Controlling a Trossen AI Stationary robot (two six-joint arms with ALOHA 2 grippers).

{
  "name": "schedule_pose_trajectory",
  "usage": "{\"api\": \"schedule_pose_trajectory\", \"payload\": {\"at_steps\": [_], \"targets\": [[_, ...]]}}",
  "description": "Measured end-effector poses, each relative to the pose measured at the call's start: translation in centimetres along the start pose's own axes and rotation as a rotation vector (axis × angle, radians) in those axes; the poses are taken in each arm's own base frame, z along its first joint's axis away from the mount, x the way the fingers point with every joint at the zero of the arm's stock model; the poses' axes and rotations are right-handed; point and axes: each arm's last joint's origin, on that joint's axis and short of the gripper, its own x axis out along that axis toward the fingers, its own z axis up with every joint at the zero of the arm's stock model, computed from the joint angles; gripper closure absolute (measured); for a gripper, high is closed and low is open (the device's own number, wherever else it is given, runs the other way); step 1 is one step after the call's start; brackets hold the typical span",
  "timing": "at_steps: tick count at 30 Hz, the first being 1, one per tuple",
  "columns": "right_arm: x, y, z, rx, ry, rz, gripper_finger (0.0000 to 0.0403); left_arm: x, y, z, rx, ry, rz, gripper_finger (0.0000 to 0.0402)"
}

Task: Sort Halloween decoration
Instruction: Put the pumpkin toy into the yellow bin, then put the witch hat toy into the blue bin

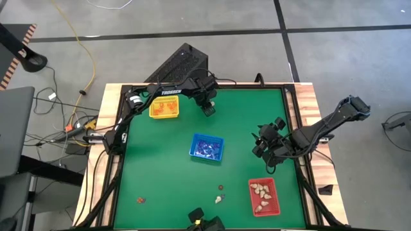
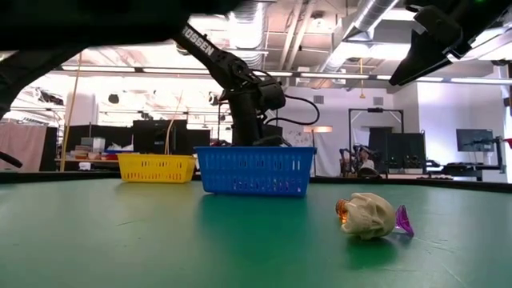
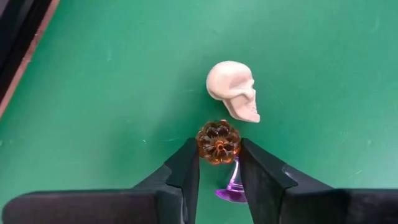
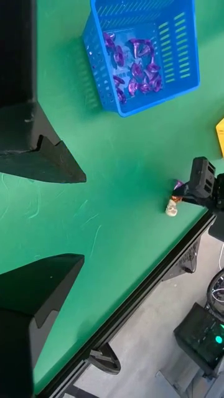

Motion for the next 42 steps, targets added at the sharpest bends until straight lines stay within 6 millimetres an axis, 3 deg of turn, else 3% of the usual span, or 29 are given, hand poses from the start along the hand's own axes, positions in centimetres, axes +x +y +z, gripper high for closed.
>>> {"api": "schedule_pose_trajectory", "payload": {"at_steps": [4, 10, 15, 18, 21, 27, 38, 42], "targets": [[0.0, 0.0, 0.0, -0.005, 0.0, 0.0, 0.0178, -1.5, 0.1, -0.1, -0.008, 0.021, 0.007, 0.0313], [0.0, 0.0, 0.0, -0.007, 0.0, 0.0, 0.0178, -7.9, 0.2, -0.7, 0.032, 0.082, 0.076, 0.0314], [0.0, 0.0, 0.0, -0.003, -0.002, 0.002, 0.0178, -13.0, 0.5, -3.3, 0.028, 0.227, 0.183, 0.0314], [0.0, 0.1, 0.1, 0.003, -0.004, 0.005, 0.0178, -14.7, 0.8, -5.7, 0.002, 0.257, 0.252, 0.0314], [0.0, 0.1, 0.1, 0.012, -0.008, 0.011, 0.0178, -15.3, 1.4, -8.5, -0.05, 0.257, 0.276, 0.0314], [0.0, 0.6, 0.5, 0.03, -0.029, 0.047, 0.0178, -14.1, 2.6, -13.1, -0.219, 0.191, 0.262, 0.0314], [0.4, 3.5, 2.4, -0.009, -0.063, 0.323, 0.0178, -14.2, 3.2, -13.9, -0.221, 0.16, 0.304, 0.0237], [1.3, 6.0, 2.4, -0.102, -0.062, 0.445, 0.0178, -16.1, 2.8, -13.9, -0.204, -0.025, 0.338, 0.0222]]}}
